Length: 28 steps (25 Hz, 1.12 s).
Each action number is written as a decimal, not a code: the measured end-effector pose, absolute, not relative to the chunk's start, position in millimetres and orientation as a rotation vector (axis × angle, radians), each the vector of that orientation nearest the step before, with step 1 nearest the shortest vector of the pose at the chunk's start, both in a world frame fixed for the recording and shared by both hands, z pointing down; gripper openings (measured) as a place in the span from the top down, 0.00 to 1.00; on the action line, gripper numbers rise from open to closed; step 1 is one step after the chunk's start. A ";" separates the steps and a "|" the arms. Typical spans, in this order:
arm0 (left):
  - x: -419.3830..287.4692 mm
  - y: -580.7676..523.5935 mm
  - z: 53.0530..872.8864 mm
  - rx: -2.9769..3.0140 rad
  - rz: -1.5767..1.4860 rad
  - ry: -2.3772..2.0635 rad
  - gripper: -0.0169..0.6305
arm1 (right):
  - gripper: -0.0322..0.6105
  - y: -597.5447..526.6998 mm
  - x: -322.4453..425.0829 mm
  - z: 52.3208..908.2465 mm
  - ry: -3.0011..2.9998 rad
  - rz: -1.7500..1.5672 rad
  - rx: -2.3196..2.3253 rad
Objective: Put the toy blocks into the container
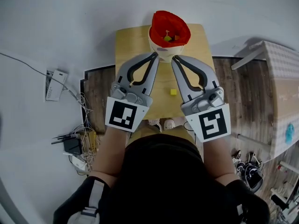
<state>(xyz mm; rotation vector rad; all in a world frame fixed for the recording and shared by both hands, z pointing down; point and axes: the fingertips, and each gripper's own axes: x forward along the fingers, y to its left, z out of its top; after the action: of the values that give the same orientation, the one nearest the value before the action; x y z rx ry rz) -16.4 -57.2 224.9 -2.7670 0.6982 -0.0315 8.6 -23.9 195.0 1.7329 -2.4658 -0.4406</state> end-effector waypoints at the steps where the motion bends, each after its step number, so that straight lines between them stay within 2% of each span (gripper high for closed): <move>1: -15.4 -50.9 224.8 -2.763 -0.037 0.713 0.96 | 0.90 -17.7 9.4 195.7 -2.480 -0.437 1.717; 12: -9.6 7.4 234.4 -2.705 -0.078 0.821 0.96 | 0.90 29.7 10.0 209.5 -2.594 -0.418 1.580; 28: -10.0 -6.1 259.5 -2.738 -0.130 0.852 0.96 | 0.90 10.7 18.5 258.3 -2.597 -0.250 1.533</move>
<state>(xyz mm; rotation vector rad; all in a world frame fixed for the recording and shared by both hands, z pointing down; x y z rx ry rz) -10.0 -6.1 259.5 -2.7380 0.8521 -0.1304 18.5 10.7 258.3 1.5328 -2.5971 -0.2498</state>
